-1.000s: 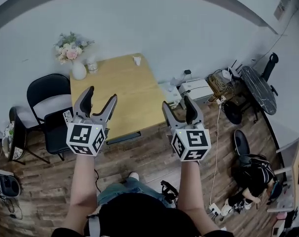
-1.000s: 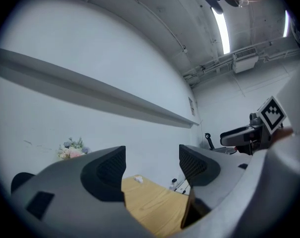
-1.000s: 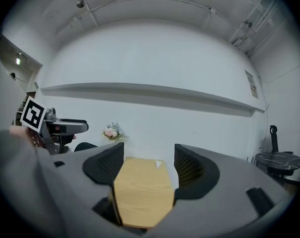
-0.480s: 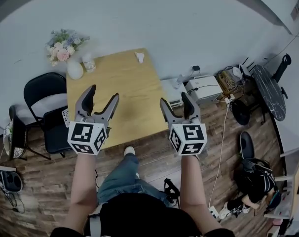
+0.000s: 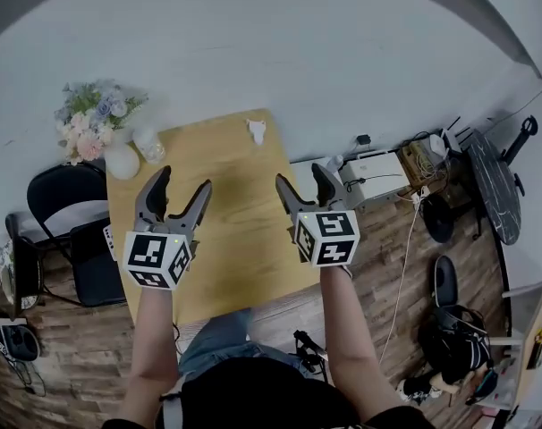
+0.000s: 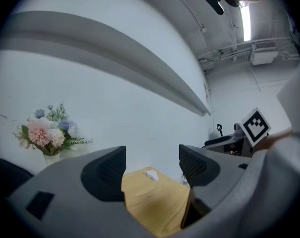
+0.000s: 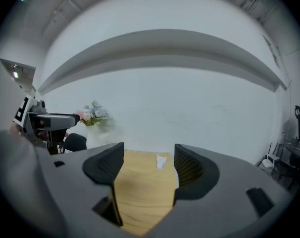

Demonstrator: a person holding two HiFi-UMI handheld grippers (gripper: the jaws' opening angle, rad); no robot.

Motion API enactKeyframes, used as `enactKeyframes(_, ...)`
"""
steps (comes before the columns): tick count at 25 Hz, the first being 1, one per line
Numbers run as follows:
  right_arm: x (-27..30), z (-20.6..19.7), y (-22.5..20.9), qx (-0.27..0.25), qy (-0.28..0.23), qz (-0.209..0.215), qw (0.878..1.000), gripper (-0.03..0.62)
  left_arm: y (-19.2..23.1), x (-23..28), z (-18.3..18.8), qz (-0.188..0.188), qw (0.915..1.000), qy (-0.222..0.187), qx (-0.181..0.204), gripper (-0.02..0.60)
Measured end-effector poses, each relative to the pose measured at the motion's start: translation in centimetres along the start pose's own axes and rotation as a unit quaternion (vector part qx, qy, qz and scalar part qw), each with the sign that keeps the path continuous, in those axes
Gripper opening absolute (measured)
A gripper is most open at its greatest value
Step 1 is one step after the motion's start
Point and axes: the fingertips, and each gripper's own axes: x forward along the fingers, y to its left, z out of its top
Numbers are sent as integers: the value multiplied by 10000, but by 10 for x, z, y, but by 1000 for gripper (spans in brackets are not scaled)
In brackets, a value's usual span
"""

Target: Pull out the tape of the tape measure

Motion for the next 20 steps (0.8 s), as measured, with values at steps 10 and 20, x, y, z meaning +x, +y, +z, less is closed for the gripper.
enactKeyframes(10, 176, -51, -33, 462, 1000, 93, 9939, 314, 60, 90, -51, 5, 9988, 457, -148, 342)
enactKeyframes(20, 281, -135, -48, 755, 2103, -87, 9747, 290, 82, 126, -89, -67, 9971, 749, -143, 342)
